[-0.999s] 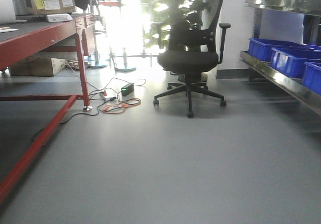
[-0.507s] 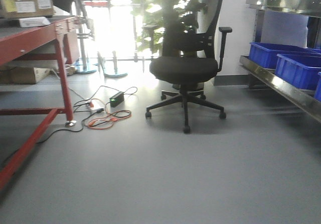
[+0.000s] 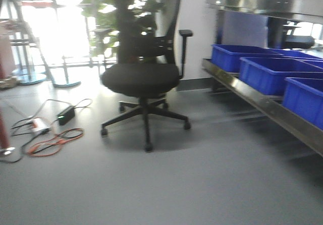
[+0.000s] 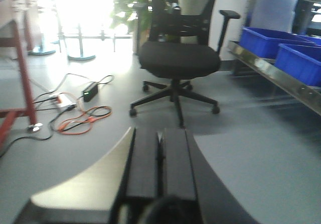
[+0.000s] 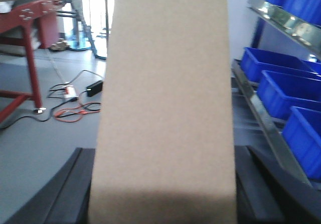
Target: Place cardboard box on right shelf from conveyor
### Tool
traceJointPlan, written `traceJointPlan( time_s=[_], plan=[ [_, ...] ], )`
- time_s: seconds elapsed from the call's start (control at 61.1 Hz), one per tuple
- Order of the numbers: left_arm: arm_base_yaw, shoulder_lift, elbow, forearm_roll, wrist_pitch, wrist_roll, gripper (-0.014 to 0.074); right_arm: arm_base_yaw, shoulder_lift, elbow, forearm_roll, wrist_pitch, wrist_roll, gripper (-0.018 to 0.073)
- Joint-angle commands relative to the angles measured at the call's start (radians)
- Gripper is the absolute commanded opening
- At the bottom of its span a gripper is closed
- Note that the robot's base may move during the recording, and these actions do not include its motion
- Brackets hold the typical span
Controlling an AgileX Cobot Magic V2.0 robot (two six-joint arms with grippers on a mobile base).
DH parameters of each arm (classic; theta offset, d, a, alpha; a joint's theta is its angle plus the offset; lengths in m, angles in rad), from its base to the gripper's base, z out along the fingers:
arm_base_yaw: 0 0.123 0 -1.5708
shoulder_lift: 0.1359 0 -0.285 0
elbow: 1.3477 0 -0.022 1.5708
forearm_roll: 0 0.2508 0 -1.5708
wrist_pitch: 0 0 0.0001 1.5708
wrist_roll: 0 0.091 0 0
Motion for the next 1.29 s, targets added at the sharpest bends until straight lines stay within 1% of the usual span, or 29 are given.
traceJointPlan(
  time_s=[0.0,1.277],
  plan=[
    [-0.006,-0.015,0.010,-0.006,-0.086,0.000,-0.0116,-0.007,0.017,-0.025,-0.004,-0.104,-0.006,0.0193],
    [-0.006,-0.015,0.010,-0.006,-0.086,0.000,-0.0116,-0.007,0.017,-0.025,-0.004,-0.103,-0.006,0.0193]
  ],
)
